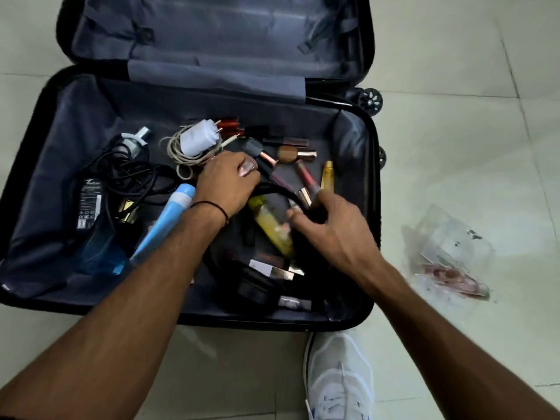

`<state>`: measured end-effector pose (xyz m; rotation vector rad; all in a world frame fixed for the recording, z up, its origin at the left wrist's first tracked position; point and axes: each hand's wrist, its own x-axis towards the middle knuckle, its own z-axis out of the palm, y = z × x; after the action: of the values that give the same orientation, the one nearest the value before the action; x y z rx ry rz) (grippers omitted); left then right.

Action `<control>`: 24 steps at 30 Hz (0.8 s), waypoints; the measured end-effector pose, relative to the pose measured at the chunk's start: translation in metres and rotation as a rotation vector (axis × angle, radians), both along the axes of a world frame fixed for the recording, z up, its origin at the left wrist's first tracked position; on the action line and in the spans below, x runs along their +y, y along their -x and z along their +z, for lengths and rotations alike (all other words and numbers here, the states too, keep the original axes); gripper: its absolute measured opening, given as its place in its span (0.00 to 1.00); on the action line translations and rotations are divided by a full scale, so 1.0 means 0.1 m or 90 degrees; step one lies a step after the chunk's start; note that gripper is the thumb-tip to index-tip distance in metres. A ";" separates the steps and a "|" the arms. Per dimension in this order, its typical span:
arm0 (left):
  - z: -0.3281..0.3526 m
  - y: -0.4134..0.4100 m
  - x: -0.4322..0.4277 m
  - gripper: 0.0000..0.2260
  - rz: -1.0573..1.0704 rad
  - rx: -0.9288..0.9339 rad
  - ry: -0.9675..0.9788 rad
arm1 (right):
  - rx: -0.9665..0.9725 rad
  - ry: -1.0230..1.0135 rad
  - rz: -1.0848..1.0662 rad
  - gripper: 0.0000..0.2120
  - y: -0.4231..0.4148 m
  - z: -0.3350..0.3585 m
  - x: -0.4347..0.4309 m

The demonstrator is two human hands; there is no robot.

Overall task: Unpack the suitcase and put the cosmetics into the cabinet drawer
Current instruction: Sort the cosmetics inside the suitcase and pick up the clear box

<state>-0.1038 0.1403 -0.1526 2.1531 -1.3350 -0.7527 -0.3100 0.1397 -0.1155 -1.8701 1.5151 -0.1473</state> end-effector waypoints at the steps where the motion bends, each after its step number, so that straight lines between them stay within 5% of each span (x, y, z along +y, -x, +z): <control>1: 0.00 0.01 0.00 0.12 -0.016 0.003 -0.015 | -0.077 -0.043 -0.032 0.17 0.00 0.01 0.09; 3: -0.02 0.01 0.01 0.14 -0.046 0.026 -0.049 | -0.172 -0.109 -0.067 0.14 -0.01 -0.01 0.26; 7: -0.03 0.05 0.11 0.16 -0.065 0.011 -0.077 | -0.166 -0.138 -0.087 0.09 0.05 -0.12 0.37; 13: 0.06 0.13 0.17 0.16 0.009 0.007 -0.043 | -0.153 -0.030 -0.165 0.03 0.12 -0.20 0.04; 19: 0.13 0.12 0.16 0.16 0.048 -0.045 -0.035 | 0.040 -0.017 -0.080 0.12 0.00 -0.12 -0.40; 24: 0.02 -0.08 0.17 0.08 0.033 -0.092 -0.062 | 0.335 -0.097 0.120 0.23 -0.14 -0.10 -0.40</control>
<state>-0.0959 0.1573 -0.1509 2.3487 -1.3330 -0.6659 -0.2965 0.0999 -0.1259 -2.0056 1.6130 0.5738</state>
